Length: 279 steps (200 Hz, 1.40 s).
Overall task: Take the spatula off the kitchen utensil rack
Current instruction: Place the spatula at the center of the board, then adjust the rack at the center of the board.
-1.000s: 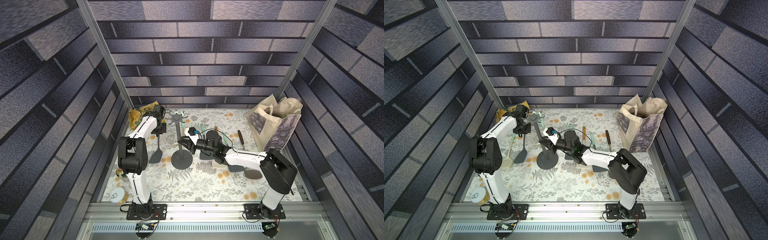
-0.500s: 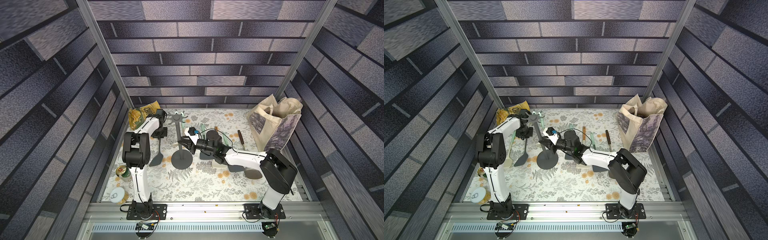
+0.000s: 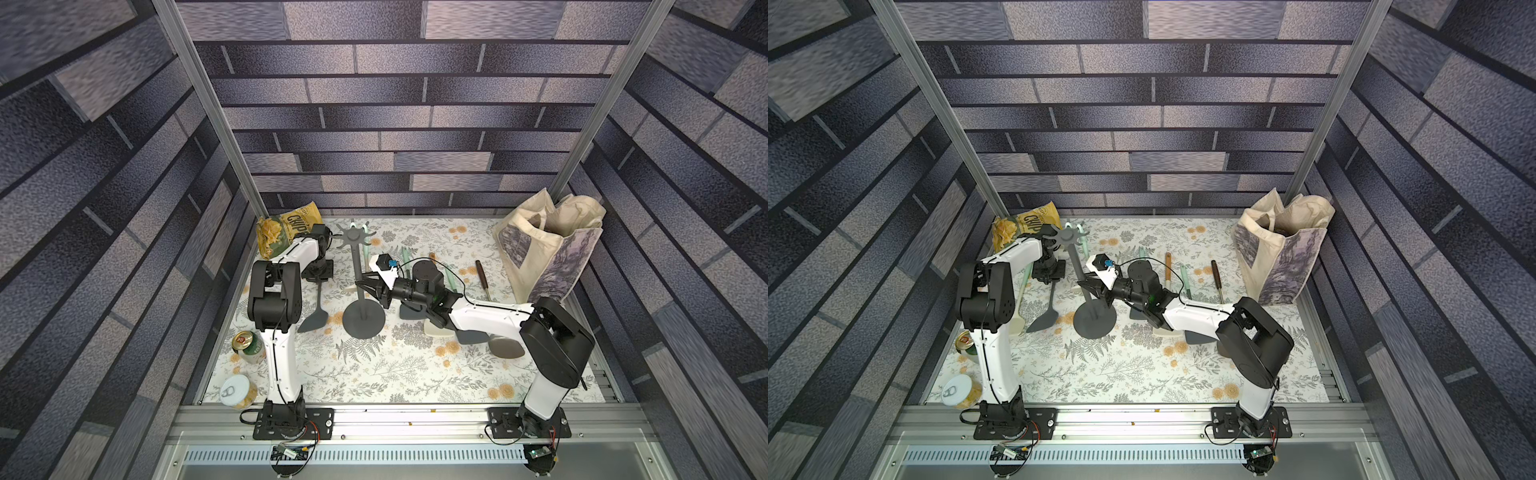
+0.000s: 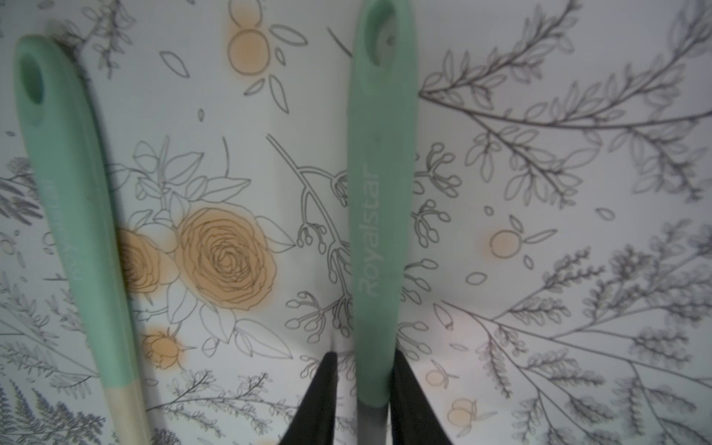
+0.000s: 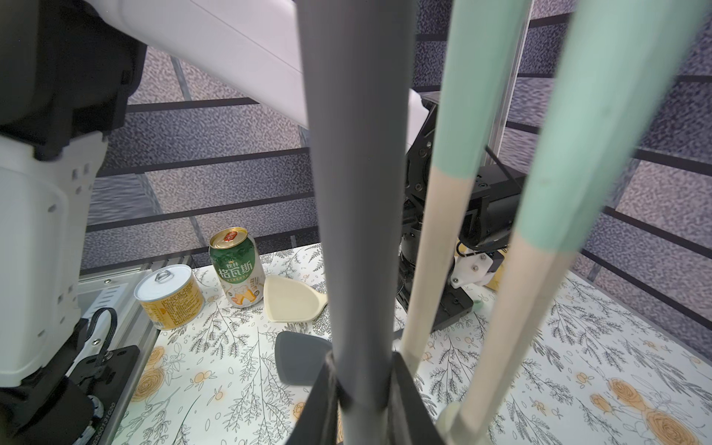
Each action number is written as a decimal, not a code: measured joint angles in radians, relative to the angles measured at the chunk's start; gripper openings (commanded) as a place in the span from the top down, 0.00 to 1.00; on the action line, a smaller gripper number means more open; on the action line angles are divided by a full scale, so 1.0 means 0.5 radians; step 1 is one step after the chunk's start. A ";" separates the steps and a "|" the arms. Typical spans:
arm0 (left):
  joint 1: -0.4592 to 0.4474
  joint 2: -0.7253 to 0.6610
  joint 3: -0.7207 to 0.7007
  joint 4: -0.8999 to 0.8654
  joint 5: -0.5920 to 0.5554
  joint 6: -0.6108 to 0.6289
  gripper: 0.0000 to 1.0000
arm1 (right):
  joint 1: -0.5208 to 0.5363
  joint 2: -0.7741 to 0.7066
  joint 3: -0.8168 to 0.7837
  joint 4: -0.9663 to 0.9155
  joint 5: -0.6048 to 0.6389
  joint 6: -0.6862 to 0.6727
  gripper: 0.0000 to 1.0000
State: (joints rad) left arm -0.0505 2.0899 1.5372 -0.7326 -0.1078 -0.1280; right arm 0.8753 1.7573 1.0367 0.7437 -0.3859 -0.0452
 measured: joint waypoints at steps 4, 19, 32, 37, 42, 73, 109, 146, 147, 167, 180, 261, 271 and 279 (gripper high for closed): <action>0.000 -0.022 -0.034 0.021 0.001 0.003 0.56 | 0.000 0.000 0.000 0.000 0.000 0.000 0.87; 0.000 -0.132 -0.187 0.113 0.017 -0.024 0.52 | 0.000 0.000 0.000 -0.002 0.000 0.000 0.87; 0.000 -0.261 -0.340 0.198 0.047 -0.032 0.51 | 0.000 0.000 0.000 -0.003 0.000 0.000 0.87; 0.000 -0.328 -0.408 0.243 0.062 -0.040 0.51 | 0.000 0.000 0.000 -0.005 0.000 0.000 0.87; 0.000 -0.393 -0.472 0.292 0.072 -0.047 0.50 | 0.000 0.000 0.001 -0.005 0.000 0.000 0.87; 0.000 -1.009 -0.970 0.759 0.267 -0.106 0.46 | 0.005 0.000 0.004 -0.012 0.004 -0.002 0.87; -0.036 -1.732 -1.603 1.456 0.487 -0.175 0.42 | 0.009 0.000 0.004 -0.014 0.026 -0.002 0.87; -0.127 -2.301 -2.033 1.846 0.563 -0.180 0.43 | 0.013 0.000 0.005 -0.018 0.045 -0.003 0.88; -0.130 -2.317 -2.041 1.854 0.565 -0.180 0.43 | 0.013 0.000 0.005 -0.018 0.045 -0.003 0.88; -0.155 -2.584 -2.110 1.914 0.582 -0.179 0.43 | 0.015 0.000 0.006 -0.020 0.062 -0.002 0.89; -0.158 -2.753 -2.127 1.936 0.588 -0.179 0.43 | 0.021 0.000 0.008 -0.021 0.091 -0.002 0.91; -0.245 -3.138 -2.134 1.926 0.734 -0.153 0.42 | 0.159 0.000 0.008 -0.009 0.494 0.013 0.92; -0.272 -3.136 -2.134 1.924 0.733 -0.141 0.43 | 0.175 0.000 0.008 -0.005 0.555 0.014 0.92; -0.295 -3.129 -2.134 1.927 0.732 -0.131 0.43 | 0.179 0.000 0.008 -0.002 0.599 0.015 0.92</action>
State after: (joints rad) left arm -0.1982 0.5255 0.4702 0.2310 0.2584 -0.1936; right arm 0.9649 1.7573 1.0405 0.7425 -0.0864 -0.0376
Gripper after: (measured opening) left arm 0.575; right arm 0.220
